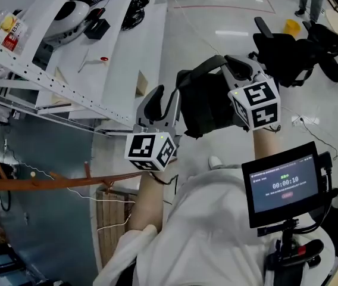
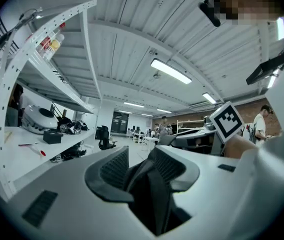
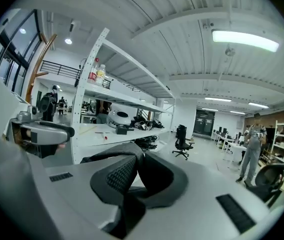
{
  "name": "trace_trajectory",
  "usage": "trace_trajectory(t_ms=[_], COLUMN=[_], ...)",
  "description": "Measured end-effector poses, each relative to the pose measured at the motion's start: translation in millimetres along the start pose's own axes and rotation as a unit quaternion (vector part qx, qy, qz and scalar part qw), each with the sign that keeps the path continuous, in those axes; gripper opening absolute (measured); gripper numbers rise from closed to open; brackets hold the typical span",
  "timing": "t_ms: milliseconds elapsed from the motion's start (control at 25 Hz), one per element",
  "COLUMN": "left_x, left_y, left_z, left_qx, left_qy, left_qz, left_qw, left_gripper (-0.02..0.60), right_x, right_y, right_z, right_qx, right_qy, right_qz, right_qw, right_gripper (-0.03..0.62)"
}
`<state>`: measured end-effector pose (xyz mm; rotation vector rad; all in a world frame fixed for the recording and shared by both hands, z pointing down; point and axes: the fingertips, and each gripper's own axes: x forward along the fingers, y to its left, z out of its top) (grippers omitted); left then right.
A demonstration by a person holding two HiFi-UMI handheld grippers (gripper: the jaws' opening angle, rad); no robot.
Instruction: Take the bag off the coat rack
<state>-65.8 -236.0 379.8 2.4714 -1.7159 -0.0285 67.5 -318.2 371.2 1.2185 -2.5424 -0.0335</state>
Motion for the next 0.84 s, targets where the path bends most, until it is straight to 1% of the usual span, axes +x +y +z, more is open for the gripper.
trace_trajectory(t_ms=[160, 280, 600, 840], left_x=[8.5, 13.2, 19.1, 15.3], left_y=[-8.6, -8.1, -17.9, -26.7], left_z=[-13.1, -18.7, -26.5, -29.1], left_qx=[-0.004, -0.006, -0.007, 0.002], left_qy=[0.018, 0.026, 0.036, 0.046], left_qz=[-0.017, -0.022, -0.037, -0.044], left_qw=[0.9997, 0.9994, 0.9986, 0.998], left_gripper=[0.167, 0.167, 0.167, 0.167], right_x=[-2.4, -6.0, -17.9, -25.7], right_y=[-3.3, -5.5, -6.5, -4.0], right_z=[-9.8, -14.5, -21.9, -20.6], right_qx=[-0.002, 0.002, -0.01, -0.002], right_qy=[0.012, 0.018, 0.025, 0.019], right_qz=[-0.009, -0.014, -0.024, -0.02], right_qw=[1.0, 1.0, 0.999, 1.0], right_gripper=[0.051, 0.051, 0.051, 0.051])
